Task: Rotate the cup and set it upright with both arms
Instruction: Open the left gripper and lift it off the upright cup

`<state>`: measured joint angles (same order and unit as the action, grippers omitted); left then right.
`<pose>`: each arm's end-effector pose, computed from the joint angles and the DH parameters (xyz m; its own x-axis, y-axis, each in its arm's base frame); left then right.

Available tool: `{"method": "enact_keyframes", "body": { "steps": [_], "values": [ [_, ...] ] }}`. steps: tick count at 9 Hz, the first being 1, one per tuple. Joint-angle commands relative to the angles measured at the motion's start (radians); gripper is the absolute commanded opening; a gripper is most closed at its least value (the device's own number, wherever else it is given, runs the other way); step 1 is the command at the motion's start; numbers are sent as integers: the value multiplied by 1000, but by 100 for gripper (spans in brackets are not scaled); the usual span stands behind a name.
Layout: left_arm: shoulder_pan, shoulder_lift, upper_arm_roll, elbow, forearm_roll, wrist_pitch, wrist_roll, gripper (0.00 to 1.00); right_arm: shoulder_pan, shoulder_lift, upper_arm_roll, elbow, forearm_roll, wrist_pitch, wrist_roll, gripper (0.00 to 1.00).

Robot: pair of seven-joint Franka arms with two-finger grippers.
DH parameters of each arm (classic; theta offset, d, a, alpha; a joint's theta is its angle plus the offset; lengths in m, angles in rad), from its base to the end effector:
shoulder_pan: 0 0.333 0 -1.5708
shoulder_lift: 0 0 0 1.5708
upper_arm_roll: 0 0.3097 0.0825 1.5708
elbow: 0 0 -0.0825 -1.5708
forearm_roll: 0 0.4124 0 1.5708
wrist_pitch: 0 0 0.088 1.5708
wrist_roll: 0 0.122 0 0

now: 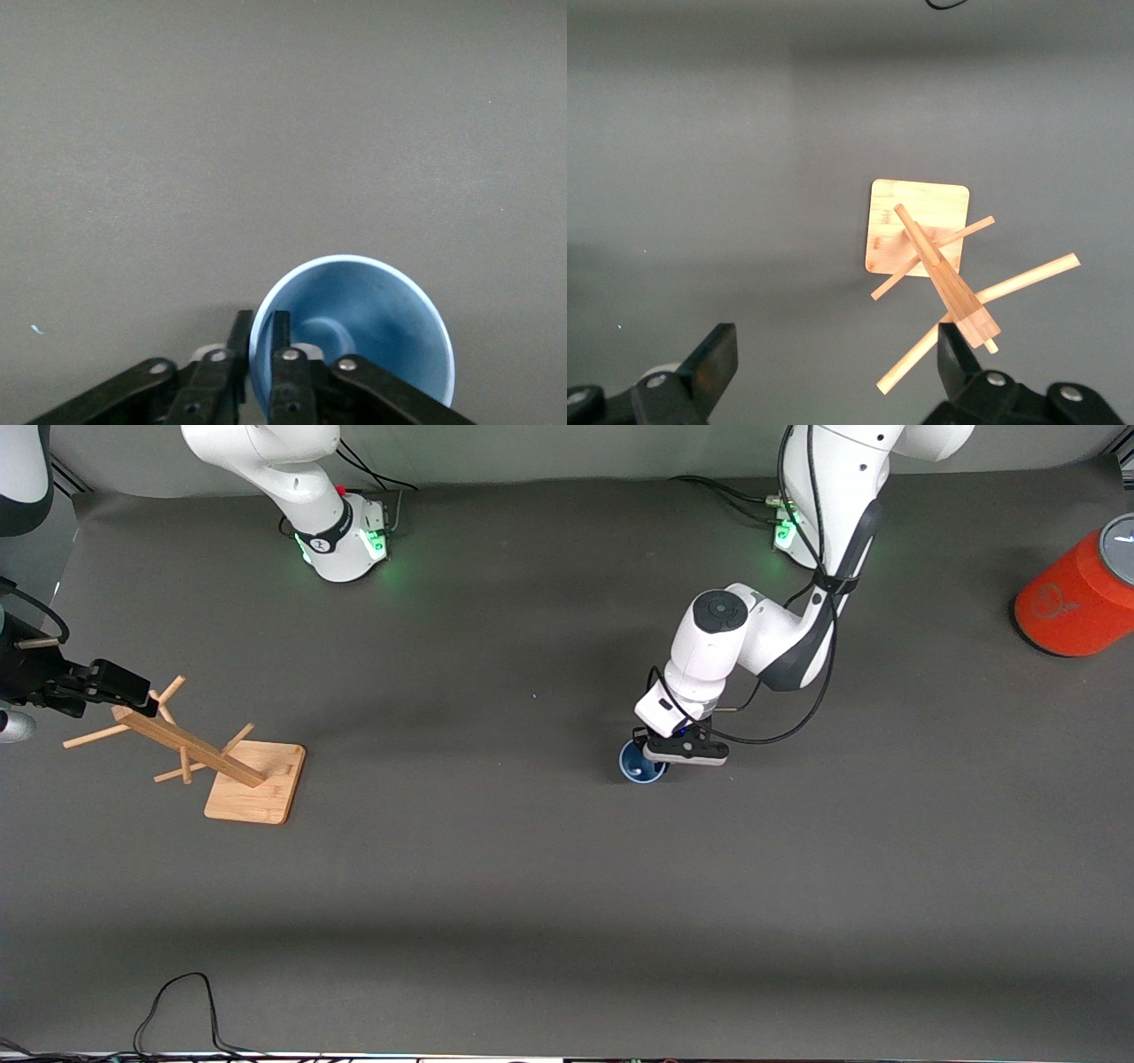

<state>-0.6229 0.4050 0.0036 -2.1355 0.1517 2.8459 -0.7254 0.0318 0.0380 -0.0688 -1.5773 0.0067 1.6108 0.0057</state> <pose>0.5000 -0.3654 0.2015 0.9605 -0.0129 0.2778 -0.0510 -0.9902 0.1302 0.5969 -0.0206 0.5811 0.9991 -0.0429 -0.0044 -0.0429 -0.9991 -0.0041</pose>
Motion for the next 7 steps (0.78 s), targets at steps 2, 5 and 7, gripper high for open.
{"method": "enact_keyframes", "body": {
  "steps": [2, 5, 7],
  "values": [
    [-8, -17, 12, 20, 25, -55, -31, 100, 4, 11, -5, 20, 6, 1, -6, 100],
    [-8, -46, 9, 132, 23, -270, -32, 100, 4, 14, -5, 20, 6, 1, -6, 100],
    [9, -83, 12, 189, 23, -392, -19, 100, 4, 14, -5, 20, 6, 1, -6, 100]
  ]
}}
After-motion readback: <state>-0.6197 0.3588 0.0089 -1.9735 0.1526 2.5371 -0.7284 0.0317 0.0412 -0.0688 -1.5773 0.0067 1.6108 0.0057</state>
